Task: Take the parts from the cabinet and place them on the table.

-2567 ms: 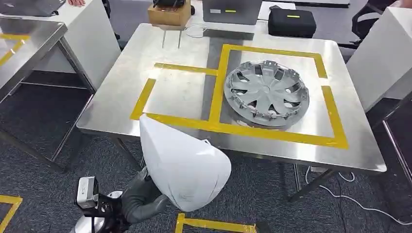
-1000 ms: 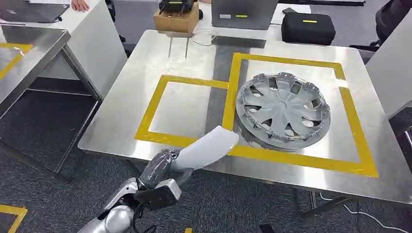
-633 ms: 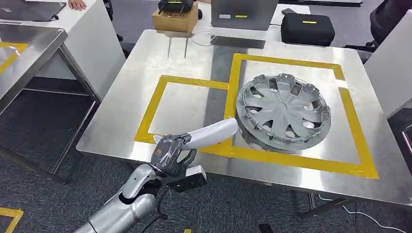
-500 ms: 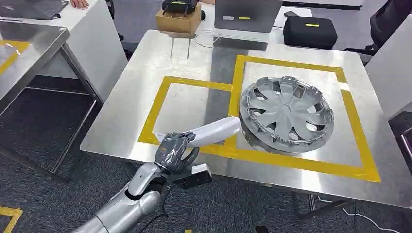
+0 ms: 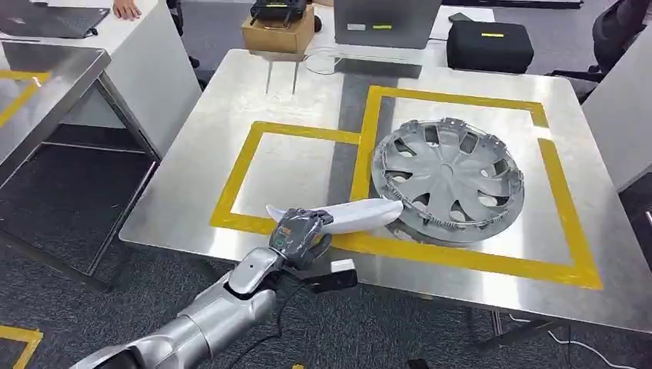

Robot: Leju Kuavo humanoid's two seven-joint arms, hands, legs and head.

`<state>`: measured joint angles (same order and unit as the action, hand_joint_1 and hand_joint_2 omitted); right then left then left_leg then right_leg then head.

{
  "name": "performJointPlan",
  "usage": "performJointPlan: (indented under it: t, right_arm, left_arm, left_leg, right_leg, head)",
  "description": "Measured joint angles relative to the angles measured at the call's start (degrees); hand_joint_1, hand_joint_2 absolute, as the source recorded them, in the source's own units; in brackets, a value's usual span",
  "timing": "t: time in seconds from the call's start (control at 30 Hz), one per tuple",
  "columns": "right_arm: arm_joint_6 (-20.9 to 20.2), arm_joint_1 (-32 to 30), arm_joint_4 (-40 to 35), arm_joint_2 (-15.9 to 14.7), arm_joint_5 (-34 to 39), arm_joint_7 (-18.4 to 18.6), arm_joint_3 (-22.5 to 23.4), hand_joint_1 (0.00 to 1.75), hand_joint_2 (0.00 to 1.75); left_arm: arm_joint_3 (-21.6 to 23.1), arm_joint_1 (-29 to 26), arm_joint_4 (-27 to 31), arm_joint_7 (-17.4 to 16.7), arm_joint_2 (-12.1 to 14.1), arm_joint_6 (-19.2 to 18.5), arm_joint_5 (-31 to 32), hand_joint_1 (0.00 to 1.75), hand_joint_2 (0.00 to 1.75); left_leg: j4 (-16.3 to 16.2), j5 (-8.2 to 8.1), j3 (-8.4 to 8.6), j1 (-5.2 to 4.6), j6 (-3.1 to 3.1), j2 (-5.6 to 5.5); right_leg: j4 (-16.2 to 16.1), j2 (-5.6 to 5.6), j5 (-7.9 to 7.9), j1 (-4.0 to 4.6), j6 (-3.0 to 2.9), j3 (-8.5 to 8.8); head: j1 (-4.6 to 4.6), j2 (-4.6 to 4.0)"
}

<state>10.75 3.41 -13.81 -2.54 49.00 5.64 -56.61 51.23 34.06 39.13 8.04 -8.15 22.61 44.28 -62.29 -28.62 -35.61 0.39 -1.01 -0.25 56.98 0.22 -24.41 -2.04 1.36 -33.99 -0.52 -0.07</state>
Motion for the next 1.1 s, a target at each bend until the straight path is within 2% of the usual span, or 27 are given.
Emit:
performJointPlan:
  t: [0.07, 0.1, 0.13, 0.17, 0.2, 0.23, 0.27, 0.3, 0.33, 0.4, 0.43, 0.47, 0.5, 0.57, 0.6, 0.63, 0.67, 0.7, 0.73, 0.77, 0.8, 0.83, 0.9, 0.93, 0.97, 1.0, 1.1]
  right_arm:
    - [-0.29, 0.01, 0.0, 0.0, 0.0, 0.35, -0.02, 0.0, 0.0]
    - [-0.39, -0.01, 0.0, 0.0, -0.02, 0.48, -0.02, 0.0, 0.0]
    - [-0.44, -0.05, 0.0, 0.0, 0.0, 0.63, -0.02, 0.0, 0.0]
    - [-0.44, -0.07, 0.0, 0.02, 0.02, 0.79, -0.02, 0.0, 0.0]
    - [-0.44, -0.03, 0.0, 0.02, 0.09, 0.83, -0.02, 0.0, 0.0]
    - [-0.44, 0.05, 0.0, 0.07, 0.22, 0.83, -0.02, 0.0, 0.0]
    - [-0.44, 0.06, -0.02, 0.18, 0.37, 0.85, -0.02, 0.0, 0.0]
    - [-0.46, 0.08, -0.04, 0.5, 0.57, 0.87, 0.0, 0.0, 0.0]
    - [-0.46, 0.04, -0.04, 0.44, 0.72, 0.92, 0.0, 0.0, 0.0]
    - [-0.81, -0.22, -0.04, 0.7, 0.96, 0.96, -0.02, 0.0, 0.0]
    - [-1.18, -0.22, -0.04, 0.68, 1.03, 0.94, -0.02, 0.0, 0.0]
    - [-1.35, -0.25, -0.04, 0.5, 1.07, 0.92, -0.02, 0.0, 0.0]
    - [-1.42, -0.24, -0.04, 0.44, 1.14, 0.81, -0.02, 0.0, 0.0]
    - [-1.4, -0.25, -0.04, 0.26, 1.4, 0.81, -0.02, 0.0, 0.0]
    - [-1.36, -0.3, -0.04, 0.2, 1.46, 0.81, -0.02, 0.0, 0.0]
    - [-1.22, -0.34, -0.02, 0.15, 1.55, 0.81, -0.02, 0.0, 0.0]
    - [-1.11, -0.35, -0.02, 0.09, 1.57, 0.81, -0.02, 0.0, 0.0]
    - [-1.09, -0.33, -0.02, 0.02, 1.62, 0.81, -0.02, 0.0, 0.0]
    - [-1.01, -0.31, -0.02, -0.02, 1.64, 0.81, -0.02, 0.0, 0.0]
    - [-0.72, -0.3, -0.02, -0.02, 1.73, 0.81, -0.02, 0.0, 0.0]
    - [-0.35, -0.21, -0.02, 0.52, 1.75, 0.83, -0.02, 0.0, 0.0]
    - [0.06, -0.18, -0.02, 0.41, 1.75, 0.83, -0.02, 0.0, 0.0]
    - [0.15, -0.35, 0.0, 0.53, 1.64, 1.07, -0.02, 0.0, 0.0]
    - [0.15, -0.31, 0.0, 0.57, 1.55, 1.24, -0.02, 0.0, 0.0]
    - [0.15, -0.28, 0.0, 0.61, 1.51, 1.36, -0.02, 0.0, 0.0]
    - [0.15, -0.25, 0.0, 0.57, 1.44, 1.42, -0.02, 0.0, 0.0]
    - [0.04, -0.17, 0.0, 0.52, 1.03, 1.57, -0.02, 0.0, 0.0]
  left_arm:
    - [0.66, 1.05, -2.11, -0.79, -0.75, -2.17, -0.5, 1.75, 1.75]
    - [1.07, 1.41, -3.11, -1.2, -0.94, -3.11, -0.5, 1.75, 1.75]
    - [1.38, 1.91, -3.83, -1.51, -1.2, -3.67, -0.48, 1.75, 1.75]
    - [1.55, 2.63, -4.4, -1.9, -1.58, -4.23, -0.48, 1.75, 1.75]
    - [1.73, 3.47, -5.01, -2.25, -2.08, -4.92, -0.61, 1.75, 1.75]
    - [1.95, 4.29, -5.54, -2.69, -2.41, -5.47, -0.83, 1.75, 1.75]
    - [2.08, 5.01, -6.0, -3.06, -2.71, -5.78, -0.9, 1.75, 1.75]
    - [2.21, 5.67, -6.43, -3.48, -2.84, -6.3, -1.03, 1.75, 1.75]
    - [2.36, 6.42, -6.81, -3.96, -3.17, -7.0, -1.14, 1.75, 1.75]
    - [2.6, 7.55, -7.59, -5.18, -3.67, -8.23, -1.81, 1.75, 1.75]
    - [2.73, 8.18, -7.81, -5.79, -3.84, -8.36, -1.92, 1.75, 1.75]
    - [2.82, 8.7, -8.05, -6.4, -4.13, -8.36, -2.19, 1.75, 1.75]
    - [2.87, 9.36, -8.35, -6.73, -4.5, -8.34, -2.3, 1.75, 1.75]
    - [2.95, 10.02, -8.97, -7.92, -4.9, -7.79, -2.41, 1.75, 1.75]
    - [2.97, 10.01, -9.45, -8.74, -4.96, -7.2, -2.64, 1.75, 1.75]
    - [3.0, 9.98, -9.91, -9.58, -5.01, -6.69, -2.78, 1.75, 1.75]
    - [2.97, 9.98, -10.3, -10.58, -5.05, -5.97, -2.8, 1.75, 1.75]
    - [2.93, 10.03, -10.59, -11.37, -5.07, -5.12, -2.82, 1.75, 1.75]
    - [2.89, 10.11, -10.8, -11.97, -5.12, -4.32, -2.82, 1.75, 1.75]
    - [2.87, 10.18, -11.0, -12.62, -5.14, -3.68, -2.82, 1.75, 1.75]
    - [2.82, 10.39, -11.37, -13.18, -5.1, -3.0, -2.82, 1.75, 1.75]
    - [2.8, 10.52, -11.63, -13.57, -5.16, -2.81, -2.82, 1.75, 1.75]
    - [2.69, 10.56, -12.03, -14.3, -4.98, -2.3, -2.82, 1.75, 1.75]
    - [2.62, 10.63, -12.33, -14.58, -4.92, -2.02, -2.82, 1.75, 1.75]
    - [2.47, 10.67, -12.49, -14.73, -4.9, -1.95, -2.82, 1.75, 1.75]
    - [2.14, 10.74, -12.64, -14.89, -4.88, -1.89, -3.0, 1.75, 1.75]
    - [1.55, 10.8, -13.23, -15.13, -4.72, -1.6, -3.43, 1.75, 1.75]
  left_leg:
    - [-9.76, -4.16, -4.84, 0.11, 0.39, 0.08]
    - [-13.43, -5.09, -6.75, 0.14, 0.39, 0.13]
    - [-14.21, -4.63, -7.37, 0.14, 0.24, 0.12]
    - [-12.12, -2.85, -6.57, 0.13, -0.09, 0.13]
    - [-7.61, -0.18, -4.52, 0.03, -0.64, 0.12]
    - [-1.9, 2.66, -1.74, -0.18, -1.49, 0.1]
    - [2.79, 4.38, 0.58, -0.61, -2.54, 0.04]
    - [3.9, 3.38, 1.34, -0.81, -2.97, 0.31]
    - [4.29, 3.51, 1.13, -1.1, -2.97, 0.37]
    - [4.46, 3.56, 1.05, -1.33, -3.14, 0.26]
    - [5.37, 4.04, 1.85, -1.23, -3.25, 0.25]
    - [6.39, 4.69, 2.46, -0.6, -2.95, 0.35]
    - [6.65, 4.92, 2.54, -0.57, -3.28, 0.32]
    - [6.65, 4.92, 2.46, -0.69, -3.25, 0.26]
    - [6.61, 4.88, 2.42, -0.71, -3.25, 0.26]
    - [6.58, 4.86, 2.41, -0.71, -3.22, 0.25]
    - [6.53, 4.78, 2.43, -0.67, -3.11, 0.22]
    - [6.3, 4.64, 2.42, -0.52, -2.89, 0.14]
    - [5.81, 4.3, 2.43, -0.29, -2.42, 0.05]
    - [5.08, 3.79, 2.31, -0.23, -1.84, -0.01]
    - [4.55, 3.4, 1.81, -0.79, -1.27, -0.11]
    - [3.99, 3.3, 1.46, -0.79, -1.12, -0.1]
    - [4.05, 3.32, 1.46, -0.64, -1.08, -0.13]
    - [3.91, 3.12, 1.41, -0.37, -0.91, -0.09]
    - [3.36, 2.55, 1.28, -0.18, -0.49, -0.03]
    - [1.11, 0.99, 0.38, -0.17, -0.2, 0.05]
    - [-12.46, -5.01, -6.25, -0.15, 0.19, 0.18]
  right_leg:
    - [0.02, -0.03, -0.13, 0.25, -0.21, 0.01]
    - [0.02, -0.02, -0.15, 0.37, -0.24, 0.02]
    - [0.03, -0.01, -0.18, 0.51, -0.28, 0.09]
    - [0.03, 0.01, -0.22, 0.7, -0.32, 0.23]
    - [0.02, 0.05, -0.27, 0.92, -0.38, 0.42]
    - [0.0, 0.09, -0.32, 1.14, -0.44, 0.64]
    - [-0.05, 0.19, -0.33, 0.99, -0.46, 0.7]
    - [-0.02, 0.2, -0.34, 1.58, -0.4, 0.54]
    - [0.0, 0.14, -0.33, 1.32, -0.35, 0.29]
    - [-0.25, 0.02, -0.19, 1.21, 0.22, 0.33]
    - [-0.45, -0.02, -0.18, 1.49, 0.62, 0.48]
    - [0.59, -0.16, -0.72, 1.18, 0.57, -0.25]
    - [2.88, -0.12, -2.0, 1.23, 0.4, -1.41]
    - [12.26, -0.13, -5.66, 0.99, 0.12, -5.9]
    - [16.4, -0.14, -6.82, 0.91, 0.31, -8.05]
    - [18.03, -0.14, -6.92, 0.75, 0.79, -9.1]
    - [16.62, -0.16, -6.02, 0.51, 1.46, -8.59]
    - [12.91, -0.19, -4.23, 0.23, 2.3, -6.84]
    - [6.87, -0.25, -1.73, -0.07, 3.25, -3.83]
    - [1.5, -0.44, 0.01, -0.43, 3.86, -1.16]
    - [1.61, -0.23, -0.7, 0.0, 3.26, -0.73]
    - [1.39, 0.12, -0.55, -0.1, 2.16, -1.08]
    - [1.59, 0.17, -0.61, 0.08, 1.48, -1.14]
    - [1.54, 0.19, -0.53, -0.13, 1.1, -1.11]
    - [1.48, 0.24, -0.54, -0.24, 0.73, -0.98]
    - [1.48, 0.25, -0.58, -0.24, 0.4, -0.92]
    - [1.48, 0.24, -0.7, 0.14, 0.12, -0.93]
  head:
    - [0.04, 0.0]
    - [0.04, 0.0]
    - [0.0, 0.0]
    - [0.02, 0.0]
    - [0.02, 0.0]
    - [0.02, 0.0]
    - [0.04, 0.0]
    - [0.31, 0.0]
    - [0.09, 0.0]
    - [0.09, 0.0]
    - [0.2, 0.0]
    - [0.15, 0.0]
    - [0.26, 0.0]
    - [0.28, 0.0]
    - [0.28, 0.0]
    - [0.31, 0.0]
    - [0.26, 0.0]
    - [0.28, 0.0]
    - [0.28, 0.0]
    - [0.35, 0.0]
    - [0.54, 0.0]
    - [0.33, 0.0]
    - [0.22, 0.0]
    - [0.18, 0.0]
    - [0.15, 0.0]
    - [0.09, 0.0]
    - [0.13, 0.0]
